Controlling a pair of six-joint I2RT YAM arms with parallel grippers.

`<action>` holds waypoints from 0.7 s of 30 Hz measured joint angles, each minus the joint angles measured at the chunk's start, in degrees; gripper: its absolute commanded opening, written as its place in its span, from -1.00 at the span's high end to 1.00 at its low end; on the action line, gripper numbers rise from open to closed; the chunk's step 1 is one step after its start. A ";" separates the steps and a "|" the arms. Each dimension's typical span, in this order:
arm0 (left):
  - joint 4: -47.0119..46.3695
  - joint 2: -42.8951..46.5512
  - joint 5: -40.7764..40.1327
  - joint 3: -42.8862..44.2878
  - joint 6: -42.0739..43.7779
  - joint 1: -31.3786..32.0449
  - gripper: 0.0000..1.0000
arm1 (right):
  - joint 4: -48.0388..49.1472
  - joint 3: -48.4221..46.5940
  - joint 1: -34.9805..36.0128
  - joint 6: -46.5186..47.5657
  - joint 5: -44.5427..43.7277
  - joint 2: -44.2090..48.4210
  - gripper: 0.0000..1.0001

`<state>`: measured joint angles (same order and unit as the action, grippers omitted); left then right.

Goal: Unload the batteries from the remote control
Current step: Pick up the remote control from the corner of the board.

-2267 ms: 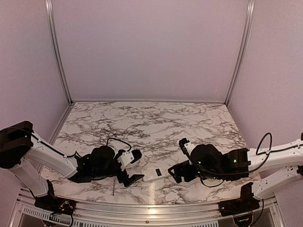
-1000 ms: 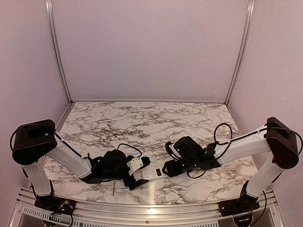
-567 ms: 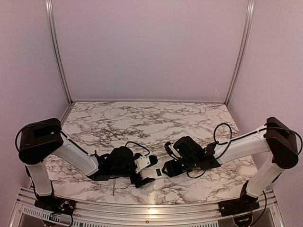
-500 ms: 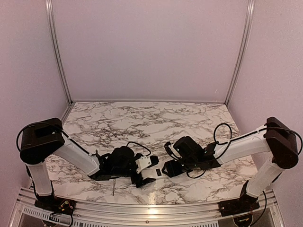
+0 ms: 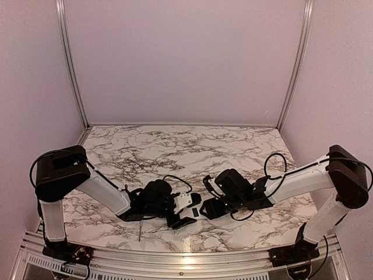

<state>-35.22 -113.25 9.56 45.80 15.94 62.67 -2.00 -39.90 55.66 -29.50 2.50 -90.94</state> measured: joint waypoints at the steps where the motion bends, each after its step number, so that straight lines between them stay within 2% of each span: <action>1: 0.07 -0.11 0.07 0.13 -0.24 0.00 -0.12 | 0.04 0.17 0.00 0.00 0.02 0.13 -0.15; 2: 0.17 -0.20 0.39 0.22 0.07 0.00 -0.02 | 0.04 0.35 0.00 0.00 0.02 0.35 -0.15; 7: 0.22 -0.24 0.92 0.24 0.42 -0.07 0.15 | -0.22 1.22 -0.02 -0.02 -0.02 1.79 -0.17; 13: -0.61 0.79 0.81 -1.46 0.35 -0.11 0.31 | -0.90 1.38 -0.02 -0.35 -0.02 5.55 -0.37; 21: -0.61 3.87 -0.24 -5.01 0.37 -0.09 0.38 | -2.78 1.36 -0.02 -0.48 -0.07 7.58 -0.41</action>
<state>-35.83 -109.38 9.32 40.80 16.32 62.59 -4.78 -38.54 55.64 -29.98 2.44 -83.35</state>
